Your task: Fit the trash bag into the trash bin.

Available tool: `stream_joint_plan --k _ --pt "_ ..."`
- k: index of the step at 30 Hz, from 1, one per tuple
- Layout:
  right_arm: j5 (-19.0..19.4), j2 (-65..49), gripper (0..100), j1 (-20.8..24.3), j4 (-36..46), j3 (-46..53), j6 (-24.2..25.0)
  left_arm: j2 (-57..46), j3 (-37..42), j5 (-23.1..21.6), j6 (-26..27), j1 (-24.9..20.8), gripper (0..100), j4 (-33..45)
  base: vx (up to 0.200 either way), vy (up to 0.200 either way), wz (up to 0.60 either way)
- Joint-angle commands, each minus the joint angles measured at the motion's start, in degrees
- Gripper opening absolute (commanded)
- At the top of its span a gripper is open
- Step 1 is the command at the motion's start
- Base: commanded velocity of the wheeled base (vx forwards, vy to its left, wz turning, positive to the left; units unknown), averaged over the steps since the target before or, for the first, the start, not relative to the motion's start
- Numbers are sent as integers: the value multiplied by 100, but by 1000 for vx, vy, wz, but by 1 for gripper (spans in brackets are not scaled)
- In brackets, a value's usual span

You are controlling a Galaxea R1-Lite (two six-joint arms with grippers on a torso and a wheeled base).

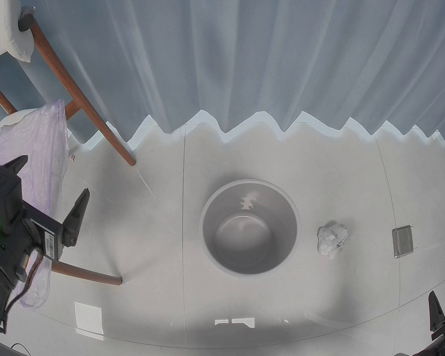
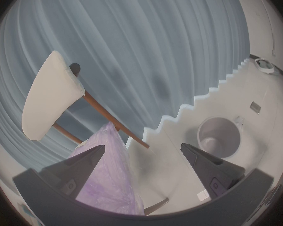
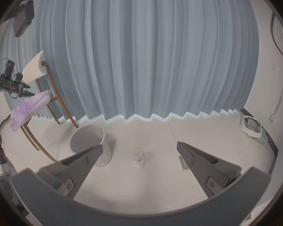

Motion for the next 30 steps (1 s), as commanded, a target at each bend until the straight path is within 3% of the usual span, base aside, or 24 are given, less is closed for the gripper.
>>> stream_joint_plan --k 1,2,3,4,5,6,7,15,20,24,27,30 --pt "7 -96 100 0 -4 101 4 266 632 -731 164 620 100 -344 0 0 0" --pt "7 -96 100 0 -4 101 4 195 675 -1047 251 1007 100 -335 0 0 0" --pt "7 -96 100 0 -4 101 4 187 675 -1091 269 1051 100 -335 0 0 0" --pt "7 -96 100 0 -4 101 4 151 693 -1513 427 1701 100 -344 0 0 0" --pt "7 -96 100 0 -4 101 4 134 684 -1680 498 1974 100 -344 0 0 0" --pt "7 -96 100 0 -4 101 4 134 684 -1680 498 1974 100 -344 0 0 0" --pt "-2 -96 100 0 -4 101 4 116 658 -1997 665 2624 100 -344 0 0 0" --pt "7 -96 100 0 -4 101 4 327 623 -1953 665 2747 100 -335 0 0 0" --pt "-2 -96 100 0 -4 101 22 582 508 -1988 717 3160 100 -326 0 0 0" --pt "7 -96 100 0 -4 101 22 644 508 -1979 726 3231 100 -326 0 0 0" --pt "-2 -96 100 0 -4 101 13 881 333 -2049 893 3793 100 -335 0 0 0" --pt "7 -96 100 0 -4 101 13 916 333 -2287 999 3890 100 -344 0 0 0"
